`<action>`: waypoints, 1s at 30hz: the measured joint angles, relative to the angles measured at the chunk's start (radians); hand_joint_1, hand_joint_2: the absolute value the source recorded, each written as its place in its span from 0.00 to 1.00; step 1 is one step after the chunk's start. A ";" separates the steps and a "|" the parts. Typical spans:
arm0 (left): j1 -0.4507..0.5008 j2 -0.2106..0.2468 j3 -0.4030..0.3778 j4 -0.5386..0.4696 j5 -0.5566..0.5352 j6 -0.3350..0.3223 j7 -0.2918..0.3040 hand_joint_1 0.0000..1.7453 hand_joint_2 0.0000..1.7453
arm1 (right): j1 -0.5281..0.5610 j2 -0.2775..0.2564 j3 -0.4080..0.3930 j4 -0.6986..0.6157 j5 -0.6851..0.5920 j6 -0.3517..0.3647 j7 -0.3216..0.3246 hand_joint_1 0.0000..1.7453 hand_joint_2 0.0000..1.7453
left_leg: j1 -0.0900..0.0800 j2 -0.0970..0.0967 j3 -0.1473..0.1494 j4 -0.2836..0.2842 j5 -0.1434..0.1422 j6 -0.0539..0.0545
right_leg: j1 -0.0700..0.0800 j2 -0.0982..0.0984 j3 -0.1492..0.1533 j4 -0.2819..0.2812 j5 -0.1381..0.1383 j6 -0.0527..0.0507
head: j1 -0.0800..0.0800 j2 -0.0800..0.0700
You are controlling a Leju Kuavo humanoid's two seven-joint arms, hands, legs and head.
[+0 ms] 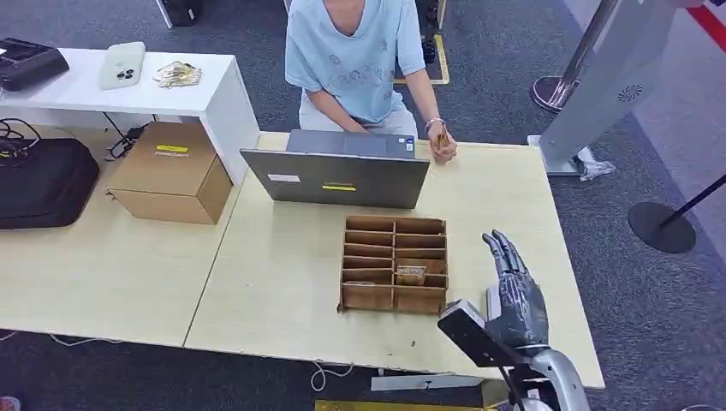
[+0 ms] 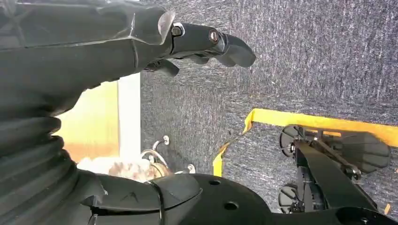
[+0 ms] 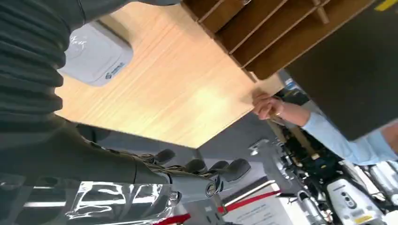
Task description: Pass the card to the sensor for recognition and then transmit it.
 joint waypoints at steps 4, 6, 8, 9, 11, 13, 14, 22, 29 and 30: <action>0.000 -0.001 0.000 0.000 -0.002 0.010 0.001 0.00 1.00 | -0.012 0.000 0.018 0.012 0.074 -0.014 0.051 0.00 1.00 | 0.000 0.000 0.000 0.000 0.000 0.000 | 0.000 0.000 0.000 0.000 0.000 0.000 | 0.000 0.000; 0.000 -0.002 0.000 0.000 -0.003 0.011 0.003 0.00 1.00 | -0.020 0.000 0.027 0.018 0.111 -0.018 0.075 0.00 1.00 | 0.000 0.000 0.000 0.000 0.000 0.000 | 0.000 0.000 0.000 0.000 0.000 0.000 | 0.000 0.000; -0.001 -0.003 0.000 0.000 -0.005 0.012 0.005 0.00 1.00 | -0.026 0.000 0.037 0.024 0.136 -0.024 0.087 0.00 1.00 | 0.000 0.000 0.000 0.000 0.000 0.000 | 0.000 0.000 0.000 0.000 0.000 0.000 | 0.000 0.000; -0.001 -0.003 0.000 0.000 -0.008 0.013 0.008 0.00 1.00 | -0.030 0.000 0.040 0.027 0.145 -0.029 0.091 0.00 1.00 | 0.000 0.000 0.000 0.000 0.000 0.000 | 0.000 0.000 0.000 0.000 0.000 0.000 | 0.000 0.000; -0.001 -0.004 0.000 0.000 -0.013 0.014 0.011 0.00 1.00 | -0.036 0.000 0.045 0.037 0.167 -0.036 0.103 0.00 1.00 | 0.000 0.000 0.000 0.000 0.000 0.000 | 0.000 0.000 0.000 0.000 0.000 0.000 | 0.000 0.000; -0.001 -0.004 -0.001 0.000 -0.018 0.014 0.011 0.00 1.00 | -0.038 0.000 0.048 0.044 0.183 -0.038 0.113 0.00 1.00 | 0.000 0.000 0.000 0.000 0.000 0.000 | 0.000 0.000 0.000 0.000 0.000 0.000 | 0.000 0.000; -0.001 -0.004 -0.001 0.000 -0.019 0.014 0.011 0.00 1.00 | -0.038 0.000 0.052 0.050 0.198 -0.041 0.123 0.00 1.00 | 0.000 0.000 0.000 0.000 0.000 0.000 | 0.000 0.000 0.000 0.000 0.000 0.000 | 0.000 0.000; -0.002 -0.004 -0.002 0.000 -0.029 0.016 0.020 0.00 1.00 | -0.050 -0.001 0.085 0.079 0.327 -0.077 0.177 0.00 1.00 | 0.000 0.000 0.000 0.000 0.000 0.000 | 0.000 0.000 0.000 0.000 0.000 0.000 | 0.000 0.000; -0.002 -0.004 -0.003 0.000 -0.047 0.028 0.028 0.00 1.00 | -0.056 -0.004 0.128 0.103 0.403 -0.090 0.219 0.00 1.00 | 0.000 0.000 0.000 0.000 0.000 0.000 | 0.000 0.000 0.000 0.000 0.000 0.000 | 0.000 0.000; -0.002 -0.004 -0.002 0.000 -0.046 0.028 0.028 0.00 1.00 | -0.059 -0.006 0.135 0.111 0.408 -0.092 0.220 0.00 1.00 | 0.000 0.000 0.000 0.000 0.000 0.000 | 0.000 0.000 0.000 0.000 0.000 0.000 | 0.000 0.000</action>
